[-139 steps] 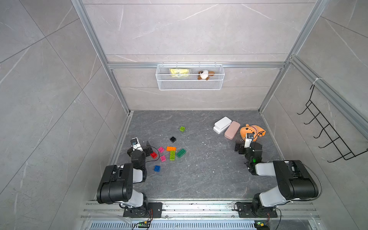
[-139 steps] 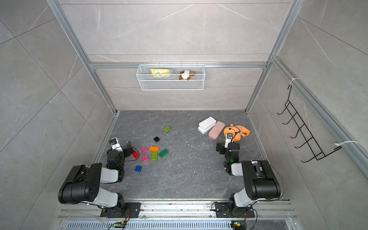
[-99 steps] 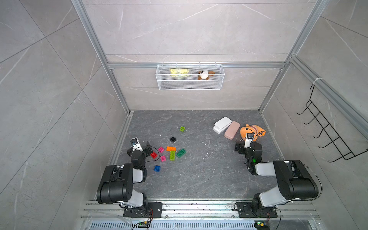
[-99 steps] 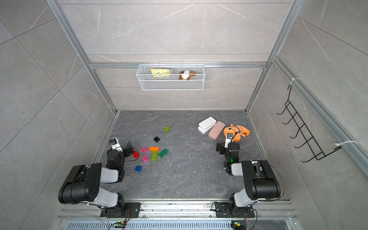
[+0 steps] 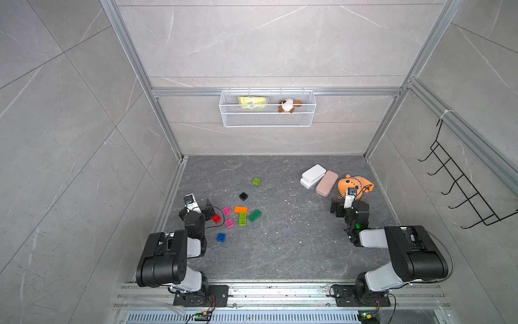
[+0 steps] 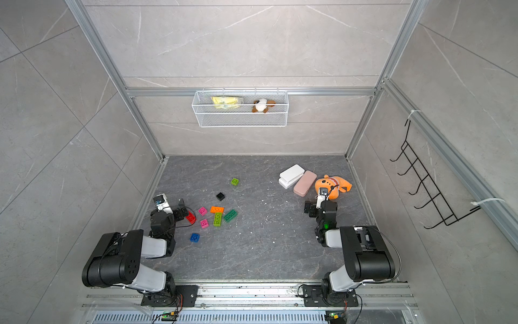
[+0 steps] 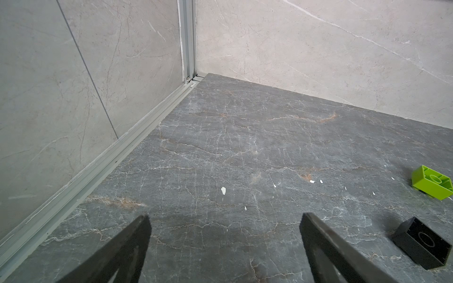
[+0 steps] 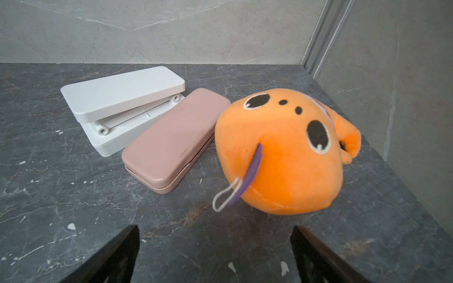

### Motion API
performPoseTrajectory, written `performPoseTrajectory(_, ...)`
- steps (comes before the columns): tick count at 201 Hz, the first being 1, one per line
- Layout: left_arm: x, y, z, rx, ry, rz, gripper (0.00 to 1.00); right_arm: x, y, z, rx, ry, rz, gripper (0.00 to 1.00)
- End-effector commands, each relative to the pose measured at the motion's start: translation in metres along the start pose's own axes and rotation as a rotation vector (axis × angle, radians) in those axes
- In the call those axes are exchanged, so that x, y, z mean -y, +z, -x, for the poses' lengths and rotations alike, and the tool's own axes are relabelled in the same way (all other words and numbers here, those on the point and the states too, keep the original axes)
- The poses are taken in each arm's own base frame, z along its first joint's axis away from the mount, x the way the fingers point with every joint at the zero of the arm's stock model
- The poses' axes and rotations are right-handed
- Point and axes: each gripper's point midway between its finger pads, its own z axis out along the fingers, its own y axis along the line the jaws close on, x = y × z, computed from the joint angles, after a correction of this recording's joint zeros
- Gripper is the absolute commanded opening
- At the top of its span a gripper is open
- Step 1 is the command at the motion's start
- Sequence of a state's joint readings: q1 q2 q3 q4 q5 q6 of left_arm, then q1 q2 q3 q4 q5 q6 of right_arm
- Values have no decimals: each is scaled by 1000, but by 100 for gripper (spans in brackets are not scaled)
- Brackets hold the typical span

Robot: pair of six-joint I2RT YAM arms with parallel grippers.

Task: Assemble a carrot with lego
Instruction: Pick up the lego brick from the center of the board.

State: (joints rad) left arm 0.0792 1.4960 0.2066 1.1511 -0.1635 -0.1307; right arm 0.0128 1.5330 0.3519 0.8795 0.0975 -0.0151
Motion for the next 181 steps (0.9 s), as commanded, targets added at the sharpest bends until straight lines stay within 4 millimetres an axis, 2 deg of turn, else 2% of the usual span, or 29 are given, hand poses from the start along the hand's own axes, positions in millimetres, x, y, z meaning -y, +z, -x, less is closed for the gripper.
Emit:
performPoseTrajectory(1, -4, 2, 18, 53, -20, 29, 98, 10, -7, 17, 55, 36, -59, 99)
performPoseTrajectory(29, -19, -9, 47, 51, -76, 131, 98, 25, -25, 34, 65, 65, -133, 99)
performPoseTrajectory(45, -33, -19, 68, 69, -272, 219, 98, 33, -39, 52, 101, 99, -174, 99)
performPoseTrajectory(57, -23, -22, 77, 59, -377, 168, 99, 35, -52, 69, 146, 175, -167, 99)
performPoseTrajectory(63, -13, -22, 80, 44, -427, 111, 100, 32, -58, 78, 160, 189, -141, 99)
performPoseTrajectory(75, 12, -23, 84, 4, -501, -30, 94, 19, -65, 91, 121, 207, -64, 100)
performPoseTrajectory(94, 50, -26, 79, -110, -601, -202, 88, -17, -74, 106, 44, 196, 126, 99)
performPoseTrajectory(106, 74, -30, 70, -209, -596, -270, 87, -57, -83, 113, 2, 166, 285, 98)
performPoseTrajectory(122, 103, -37, 53, -343, -505, -292, 86, -115, -95, 107, -83, 60, 430, 97)
performPoseTrajectory(141, 134, -47, 34, -489, -344, -279, 86, -165, -109, 90, -167, -52, 550, 97)
performPoseTrajectory(155, 152, -52, 19, -562, -211, -265, 86, -186, -115, 81, -198, -52, 622, 97)
performPoseTrajectory(181, 158, -40, -6, -669, -61, -212, 86, -204, -115, 69, -232, -31, 689, 98)
